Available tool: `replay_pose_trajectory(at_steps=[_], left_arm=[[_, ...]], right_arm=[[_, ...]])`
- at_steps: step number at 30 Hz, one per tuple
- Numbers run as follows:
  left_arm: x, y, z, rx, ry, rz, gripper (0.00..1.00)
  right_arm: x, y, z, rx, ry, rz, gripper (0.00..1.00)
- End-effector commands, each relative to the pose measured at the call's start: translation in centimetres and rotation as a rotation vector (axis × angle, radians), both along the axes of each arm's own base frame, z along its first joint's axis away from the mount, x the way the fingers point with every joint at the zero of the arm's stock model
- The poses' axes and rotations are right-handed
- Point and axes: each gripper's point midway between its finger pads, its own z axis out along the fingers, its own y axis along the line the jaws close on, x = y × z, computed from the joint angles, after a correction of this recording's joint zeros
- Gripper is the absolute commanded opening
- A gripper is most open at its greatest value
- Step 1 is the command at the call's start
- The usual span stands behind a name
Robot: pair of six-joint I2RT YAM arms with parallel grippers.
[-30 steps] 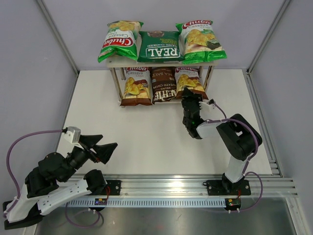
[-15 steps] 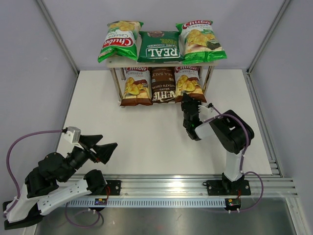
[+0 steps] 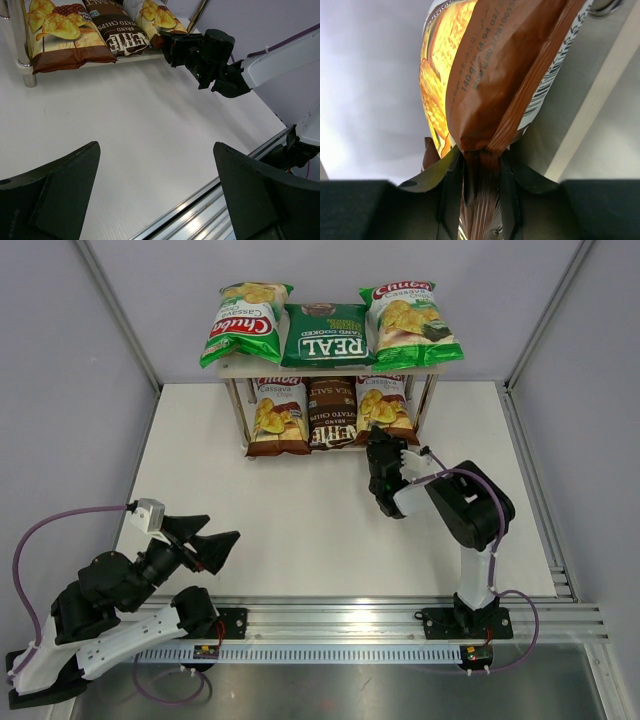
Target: Place and organize the chips bags onto the shelf
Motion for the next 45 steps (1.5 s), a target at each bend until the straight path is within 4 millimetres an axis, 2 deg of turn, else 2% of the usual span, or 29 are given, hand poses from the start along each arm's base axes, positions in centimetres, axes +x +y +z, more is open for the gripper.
replay_pose_trajectory(at_steps=[1,5,6,11,14,19,20,22,23,24,25,26,27,28,29,30,31,32,33,34,35,36,37,39,41,42,43,44,45], left_arm=[[0.3,0.3,0.7,-0.027,-0.016,0.026,0.99],[0.6,0.6,0.6,-0.022,-0.011,0.048,0.99],[0.6,0.6,0.5,-0.019,-0.008,0.051,0.99],[0.8,0.7,0.4,-0.01,-0.001,0.068,0.99],[1.3,1.4,0.1,-0.003,0.016,0.123,0.99],[2.9,4.7,-0.5,0.016,0.067,0.345,0.99],[3.1,5.1,-0.7,0.021,0.076,0.372,0.99],[3.4,5.8,-0.7,0.025,0.083,0.426,0.99],[3.5,5.9,-1.0,0.04,0.089,0.435,0.99],[3.5,5.9,-1.0,0.047,0.088,0.443,0.99],[3.6,5.8,-0.9,0.047,0.085,0.442,0.99],[3.7,5.7,-1.1,0.055,0.083,0.441,0.99],[3.7,5.8,-1.1,0.07,0.075,0.443,0.99],[3.8,5.4,-0.9,0.065,0.065,0.427,0.99],[3.9,5.1,-0.9,0.071,0.06,0.42,0.99],[4.1,5.2,-1.1,0.103,0.05,0.429,0.99],[4.1,4.5,-0.9,0.1,0.045,0.401,0.99],[4.3,4.2,-0.9,0.113,0.041,0.392,0.99],[4.7,4.3,-1.2,0.154,0.035,0.41,0.99],[4.8,3.2,-1.3,0.153,0.032,0.365,0.99],[5.1,3.0,-1.4,0.165,0.031,0.363,0.99],[5.8,3.4,-1.7,0.194,0.042,0.4,0.99],[6.0,2.8,-1.8,0.192,0.046,0.374,0.99],[6.9,3.5,-2.3,0.206,0.068,0.419,0.99],[8.0,4.0,-3.4,0.237,0.102,0.454,0.99],[8.6,5.0,-3.9,0.25,0.118,0.501,0.99],[8.9,4.8,-4.5,0.253,0.142,0.491,0.99],[9.3,5.6,-5.0,0.252,0.16,0.523,0.99],[9.4,5.8,-5.0,0.245,0.168,0.532,0.99]], right_arm=[[-0.7,-0.6,0.5,-0.008,0.031,-0.035,0.41],[-1.5,-1.0,0.9,-0.016,0.037,-0.026,0.55],[-1.7,-1.0,1.4,-0.025,0.032,-0.02,0.69],[-2.2,-1.2,2.4,-0.03,0.005,0.009,0.81],[-2.6,-1.2,2.9,-0.013,-0.02,0.033,0.99],[-4.2,-1.1,2.9,-0.059,-0.002,0.103,0.99],[-4.5,-1.0,3.7,-0.063,-0.015,0.128,1.0],[-5.5,-1.4,3.6,-0.131,-0.014,0.158,0.99],[-6.1,-1.4,4.8,-0.149,-0.039,0.178,1.0],[-6.8,-1.9,3.9,-0.225,-0.014,0.194,1.0],[-7.3,-2.2,4.0,-0.256,-0.011,0.201,0.99],[-7.9,-2.3,5.4,-0.276,-0.037,0.222,1.0],[-8.7,-2.8,4.4,-0.384,0.005,0.246,0.99],[-9.1,-2.9,4.5,-0.438,0.018,0.268,0.99],[-9.7,-2.9,6.3,-0.482,-0.002,0.292,0.99],[-10.2,-3.4,5.2,-0.622,0.091,0.327,0.99],[-10.6,-3.9,5.2,-0.686,0.133,0.339,0.99],[-11.0,-5.0,6.5,-0.733,0.159,0.308,0.99],[-11.7,-6.2,5.9,-0.839,0.27,0.32,0.99],[-12.2,-7.0,6.2,-0.891,0.314,0.313,0.99],[-12.6,-8.2,7.0,-0.94,0.345,0.284,0.99],[-13.6,-9.4,6.8,-1.039,0.428,0.302,0.99],[-14.1,-10.2,7.1,-1.069,0.463,0.29,0.99],[-15.5,-11.8,8.0,-1.147,0.533,0.288,1.0],[-16.7,-12.1,8.8,-1.207,0.545,0.346,0.99],[-17.6,-12.6,8.9,-1.268,0.58,0.387,1.0],[-18.2,-12.9,9.1,-1.292,0.591,0.409,1.0],[-19.4,-13.6,9.2,-1.308,0.621,0.428,1.0],[-19.7,-13.6,10.5,-1.288,0.604,0.428,1.0]])
